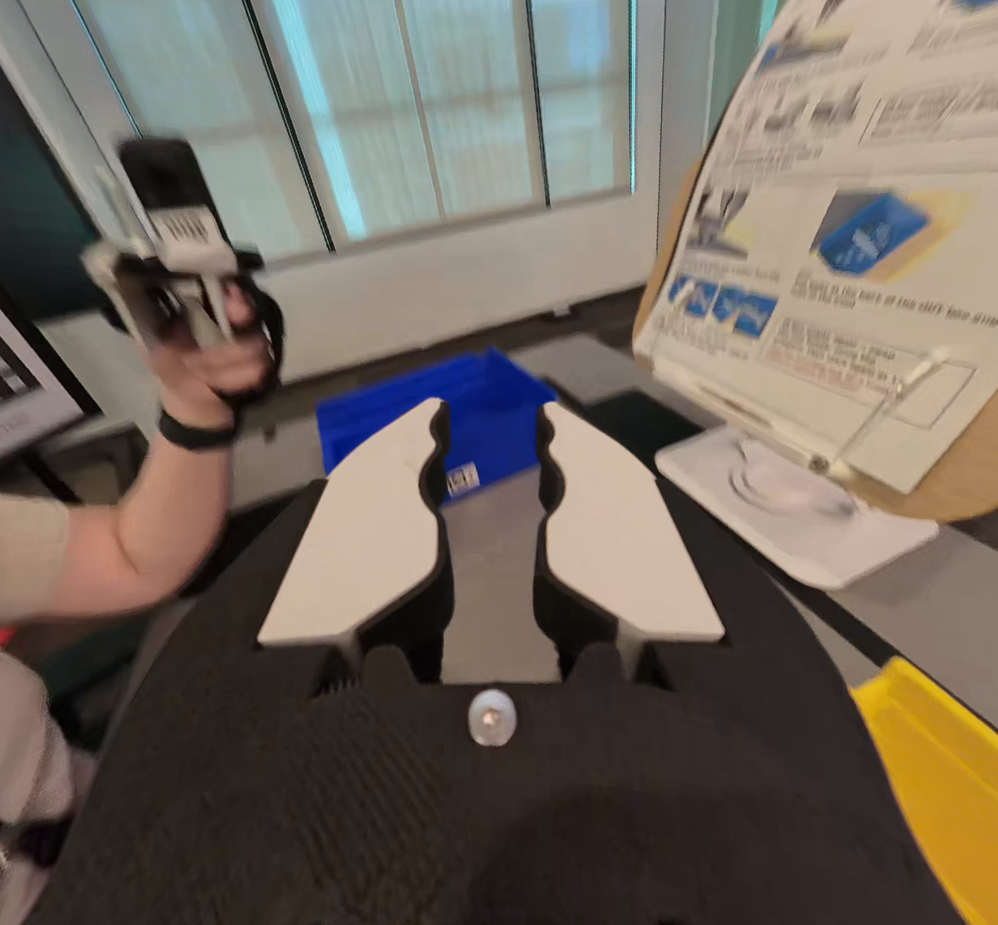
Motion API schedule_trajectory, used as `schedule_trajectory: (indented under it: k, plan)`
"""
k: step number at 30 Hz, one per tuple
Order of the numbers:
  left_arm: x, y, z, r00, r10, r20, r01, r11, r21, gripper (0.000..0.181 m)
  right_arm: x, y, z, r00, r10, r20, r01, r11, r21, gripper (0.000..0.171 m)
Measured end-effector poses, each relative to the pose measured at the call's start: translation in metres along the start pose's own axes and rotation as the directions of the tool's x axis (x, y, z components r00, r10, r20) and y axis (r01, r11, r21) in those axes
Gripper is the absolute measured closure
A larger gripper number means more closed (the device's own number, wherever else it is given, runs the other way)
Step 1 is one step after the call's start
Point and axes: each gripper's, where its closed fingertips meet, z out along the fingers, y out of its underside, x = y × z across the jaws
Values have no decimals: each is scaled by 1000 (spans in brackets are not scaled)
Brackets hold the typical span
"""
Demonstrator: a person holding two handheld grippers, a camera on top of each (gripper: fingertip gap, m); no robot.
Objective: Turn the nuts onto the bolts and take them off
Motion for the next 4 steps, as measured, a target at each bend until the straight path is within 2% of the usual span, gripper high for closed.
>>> schedule_trajectory:
  k: [2,4]
  plan:
    - [-1,-1,-2,1000,0,4,0,1000,-1,163,10,32,12,996,-70,-51,60,982,-178,141]
    - [-1,-1,-4,1000,9,16,-9,1000,-6,163,20,67,21,983,-168,-72,132,925,-355,143]
